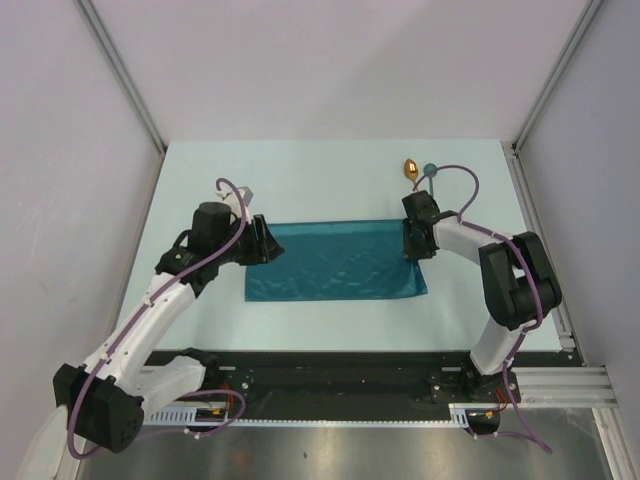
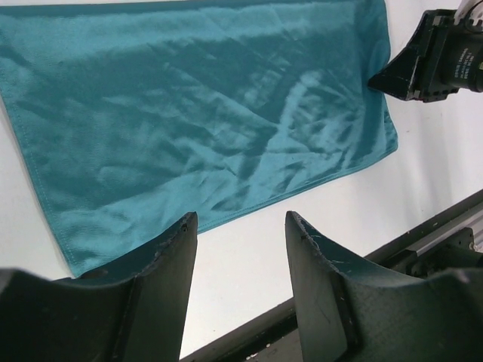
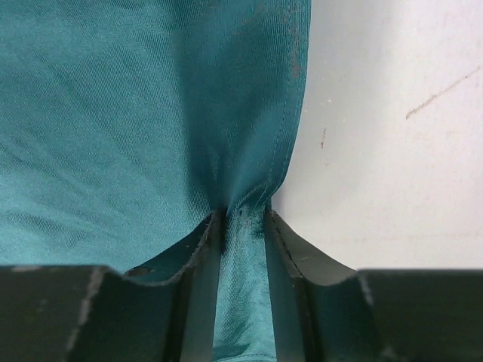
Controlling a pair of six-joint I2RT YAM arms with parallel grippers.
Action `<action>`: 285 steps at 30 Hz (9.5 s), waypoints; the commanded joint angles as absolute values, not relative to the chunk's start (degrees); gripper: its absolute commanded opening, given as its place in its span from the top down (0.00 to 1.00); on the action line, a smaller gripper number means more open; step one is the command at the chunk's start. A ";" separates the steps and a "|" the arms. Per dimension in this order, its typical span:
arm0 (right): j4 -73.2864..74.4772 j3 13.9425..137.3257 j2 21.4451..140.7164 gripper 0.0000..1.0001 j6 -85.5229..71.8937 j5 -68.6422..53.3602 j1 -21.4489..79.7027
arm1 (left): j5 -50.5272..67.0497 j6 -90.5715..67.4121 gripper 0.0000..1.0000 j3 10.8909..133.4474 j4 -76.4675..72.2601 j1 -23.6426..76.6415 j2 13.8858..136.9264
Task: Fold the napkin into a case and place the utensils inside
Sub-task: Pick up the rectangle-folded napkin from the center of the board, then fold the rectangle-folded napkin at the center of the board, then smooth out the square-folded napkin at the center of the board, then rotate the square-folded napkin at the center of the board.
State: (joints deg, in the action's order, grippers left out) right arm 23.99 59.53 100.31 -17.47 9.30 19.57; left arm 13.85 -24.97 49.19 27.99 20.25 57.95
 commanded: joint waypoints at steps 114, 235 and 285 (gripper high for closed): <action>19.07 97.11 118.91 1.00 -42.09 -12.03 45.35 | 20.04 -27.95 0.48 45.97 21.53 0.26 76.29; 0.88 58.89 108.11 0.80 -36.65 -25.14 42.63 | 5.20 -20.65 0.60 49.32 38.65 10.65 81.00; 5.80 52.21 95.89 0.52 -32.34 -24.52 35.77 | 14.41 -32.08 0.71 37.62 26.11 2.73 85.52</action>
